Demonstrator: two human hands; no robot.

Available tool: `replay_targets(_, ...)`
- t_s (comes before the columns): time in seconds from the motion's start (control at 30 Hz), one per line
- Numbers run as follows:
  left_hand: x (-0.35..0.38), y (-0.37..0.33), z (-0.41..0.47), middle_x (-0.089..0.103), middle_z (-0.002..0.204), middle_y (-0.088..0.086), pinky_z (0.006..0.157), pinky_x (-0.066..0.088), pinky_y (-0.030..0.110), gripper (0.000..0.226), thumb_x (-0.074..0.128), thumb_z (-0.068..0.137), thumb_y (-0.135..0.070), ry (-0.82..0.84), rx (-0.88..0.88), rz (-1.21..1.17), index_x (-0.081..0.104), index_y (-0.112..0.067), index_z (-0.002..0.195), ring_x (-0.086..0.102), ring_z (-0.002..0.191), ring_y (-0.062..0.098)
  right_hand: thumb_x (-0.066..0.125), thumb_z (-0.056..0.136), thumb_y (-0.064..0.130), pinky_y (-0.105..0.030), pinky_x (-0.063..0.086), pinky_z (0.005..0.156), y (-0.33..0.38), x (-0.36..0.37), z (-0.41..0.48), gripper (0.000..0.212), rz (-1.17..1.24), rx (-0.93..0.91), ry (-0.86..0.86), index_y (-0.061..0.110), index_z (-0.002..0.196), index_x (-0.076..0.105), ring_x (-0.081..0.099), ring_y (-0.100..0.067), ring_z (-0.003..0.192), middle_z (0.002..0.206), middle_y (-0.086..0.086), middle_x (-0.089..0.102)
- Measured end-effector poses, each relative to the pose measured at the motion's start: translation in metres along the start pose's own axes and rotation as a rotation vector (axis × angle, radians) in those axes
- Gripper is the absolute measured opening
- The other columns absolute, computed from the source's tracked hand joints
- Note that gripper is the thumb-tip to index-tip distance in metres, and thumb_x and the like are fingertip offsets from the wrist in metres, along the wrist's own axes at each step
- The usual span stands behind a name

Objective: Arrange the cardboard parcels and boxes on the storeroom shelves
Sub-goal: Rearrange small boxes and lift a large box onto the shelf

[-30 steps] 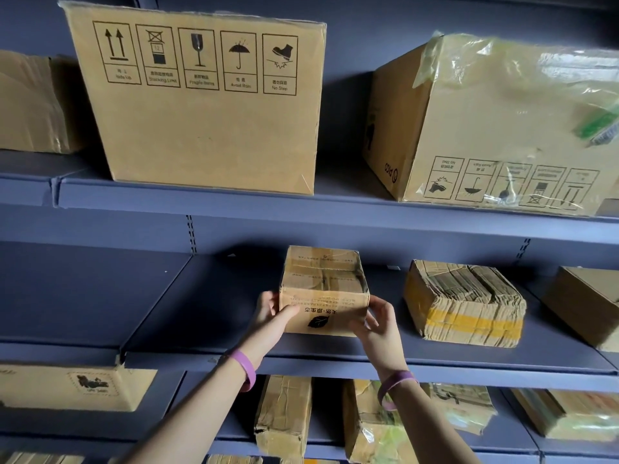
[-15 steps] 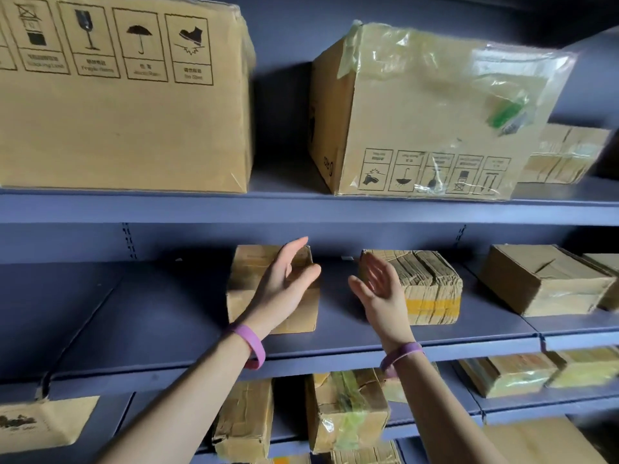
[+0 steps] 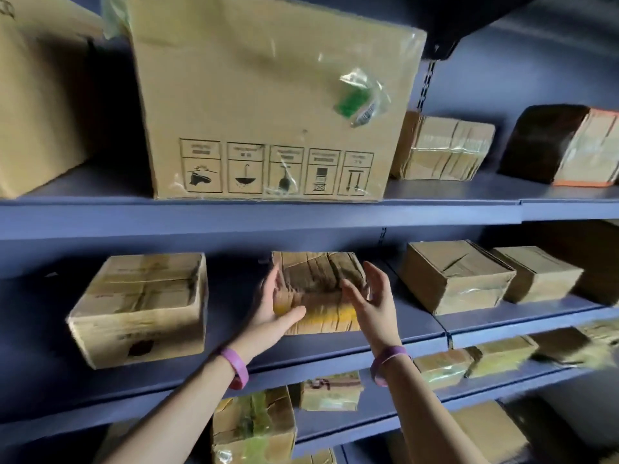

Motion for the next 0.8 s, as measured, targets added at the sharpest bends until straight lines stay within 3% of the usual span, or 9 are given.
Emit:
replay_targets(0.1,0.007,0.017,0.008,0.007,0.164,0.004,0.122,0.014,0.040,0.110,0.082,0.079,-0.024,-0.183,-0.082,-0.003,0.006,-0.040,0.156,0.011,0.152,0.021,0.078,0.081,0.021,-0.005,0.043,0.089,-0.027,-0.005,0.009,0.070,0.003,0.107,0.121,0.018,0.141,0.041,0.054,0.013,0.110,0.133,0.008,0.054)
replay_targets(0.17,0.011,0.027,0.007,0.017,0.164,0.001,0.122,0.019,0.041,0.111,0.083,0.078,-0.031,-0.235,-0.164,-0.038,0.004,-0.041,0.156,0.021,0.151,0.024,0.079,0.075,0.026,-0.017,0.042,0.101,-0.046,-0.006,0.011,0.089,0.048,0.168,0.204,0.020,0.149,0.030,0.053,-0.003,0.123,0.143,0.003,0.049)
replay_targets(0.23,0.016,0.039,0.001,0.029,0.161,-0.002,0.120,0.025,0.040,0.105,0.077,0.086,-0.036,-0.259,-0.292,-0.025,0.002,-0.032,0.159,0.032,0.147,0.025,0.078,0.078,0.015,-0.023,0.042,0.104,-0.061,-0.007,0.013,0.095,0.092,0.217,0.268,0.020,0.154,0.021,0.050,-0.011,0.129,0.143,0.001,0.048)
replay_targets(0.33,0.023,0.041,-0.007,0.049,0.141,-0.007,0.107,0.033,0.030,0.079,0.071,0.092,-0.036,-0.330,-0.352,-0.013,0.025,-0.021,0.154,0.045,0.134,0.022,0.077,0.080,0.001,-0.024,0.049,0.101,-0.073,-0.009,0.017,0.089,0.140,0.220,0.331,0.016,0.152,0.027,0.058,-0.014,0.123,0.136,-0.003,0.057)
replay_targets(0.43,0.028,0.025,-0.016,0.055,0.109,-0.018,0.095,0.032,0.025,0.046,0.073,0.091,-0.032,-0.425,-0.306,-0.078,0.043,-0.035,0.126,0.052,0.106,0.006,0.076,0.081,0.000,-0.024,0.054,0.094,-0.070,-0.016,0.023,0.075,0.213,0.235,0.310,0.013,0.144,0.036,0.061,-0.014,0.116,0.131,-0.006,0.059)
replay_targets(0.5,0.030,0.017,-0.022,0.056,0.114,-0.017,0.098,0.034,0.029,0.041,0.078,0.085,-0.042,-0.498,-0.274,-0.149,0.047,-0.038,0.112,0.052,0.108,0.004,0.079,0.081,0.009,-0.027,0.057,0.090,-0.064,-0.022,0.026,0.067,0.257,0.226,0.285,0.010,0.135,0.042,0.062,-0.013,0.112,0.129,-0.006,0.059)
replay_targets(0.57,0.031,0.011,-0.027,0.059,0.130,-0.013,0.107,0.042,0.039,0.062,0.083,0.072,-0.057,-0.536,-0.223,-0.212,0.053,-0.034,0.121,0.056,0.120,0.009,0.086,0.076,0.025,-0.040,0.057,0.093,-0.056,-0.027,0.026,0.073,0.286,0.207,0.285,0.009,0.135,0.046,0.063,-0.019,0.116,0.131,-0.009,0.061)
replay_targets(0.7,0.049,-0.003,-0.040,0.061,0.133,-0.007,0.100,0.053,0.040,0.075,0.081,0.078,-0.029,-0.504,-0.108,-0.495,0.042,-0.035,0.141,0.061,0.120,0.013,0.079,0.074,0.031,-0.031,0.057,0.088,-0.032,-0.034,0.014,0.074,0.355,0.162,0.251,0.017,0.138,0.046,0.063,-0.012,0.114,0.132,-0.003,0.060)
replay_targets(0.8,0.056,-0.003,-0.050,0.064,0.129,-0.006,0.096,0.055,0.043,0.073,0.072,0.086,-0.012,-0.536,-0.085,-0.649,0.037,-0.036,0.145,0.065,0.114,0.013,0.071,0.086,0.046,-0.032,0.053,0.095,-0.026,-0.035,0.001,0.060,0.369,0.129,0.259,0.024,0.138,0.049,0.061,-0.010,0.118,0.134,0.003,0.060)
Point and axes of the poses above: each hand's wrist, its own z-axis towards the middle knuckle, its own x-axis out of the palm, y = z × x, the point moved 6 cm from there along z, towards the middle knuckle
